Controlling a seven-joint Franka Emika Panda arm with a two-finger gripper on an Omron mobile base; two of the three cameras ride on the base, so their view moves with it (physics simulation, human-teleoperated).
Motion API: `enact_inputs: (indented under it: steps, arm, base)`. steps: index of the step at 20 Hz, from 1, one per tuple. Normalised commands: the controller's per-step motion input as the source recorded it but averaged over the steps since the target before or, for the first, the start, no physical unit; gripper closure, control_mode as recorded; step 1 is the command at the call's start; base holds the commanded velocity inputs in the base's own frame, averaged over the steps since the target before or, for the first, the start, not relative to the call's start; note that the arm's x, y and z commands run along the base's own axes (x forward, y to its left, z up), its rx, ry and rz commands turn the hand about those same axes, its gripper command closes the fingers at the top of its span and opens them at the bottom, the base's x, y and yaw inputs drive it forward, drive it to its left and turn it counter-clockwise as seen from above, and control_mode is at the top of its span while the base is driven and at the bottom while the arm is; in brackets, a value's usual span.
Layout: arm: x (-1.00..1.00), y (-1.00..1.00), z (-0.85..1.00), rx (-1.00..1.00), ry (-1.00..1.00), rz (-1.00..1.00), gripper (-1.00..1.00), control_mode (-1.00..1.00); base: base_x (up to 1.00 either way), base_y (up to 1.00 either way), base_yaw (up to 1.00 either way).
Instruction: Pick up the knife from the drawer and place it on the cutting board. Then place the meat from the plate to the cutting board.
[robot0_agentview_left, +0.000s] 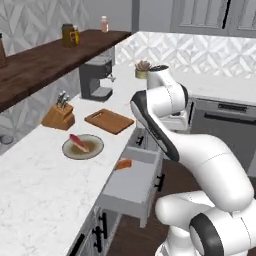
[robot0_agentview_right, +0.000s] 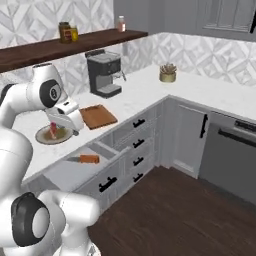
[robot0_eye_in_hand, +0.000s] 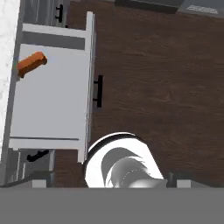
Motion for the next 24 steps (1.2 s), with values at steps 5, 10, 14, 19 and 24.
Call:
enact_inputs:
  steps: [5, 10, 14, 19, 24]
  arm:
    - [0.00, 0.00, 0.00, 0.00, 0.00, 0.00, -1.00, 1.00]
    - [0.00, 0.00, 0.00, 0.00, 0.00, 0.00, -1.00, 1.00]
    - [0.00, 0.00, 0.00, 0.00, 0.00, 0.00, -1.00, 1.00]
    - [0.00, 0.00, 0.00, 0.00, 0.00, 0.00, -1.00, -1.00]
    - [0.00, 0.00, 0.00, 0.00, 0.00, 0.00, -1.00, -1.00]
  base:
    - [-0.32, 0.09, -0.93]
    - [-0.52, 0.56, -0.60]
    - [0.09, 0.88, -0.20]
    - [0.06, 0.62, -0.09]
    - [0.00, 0.00, 0.00]
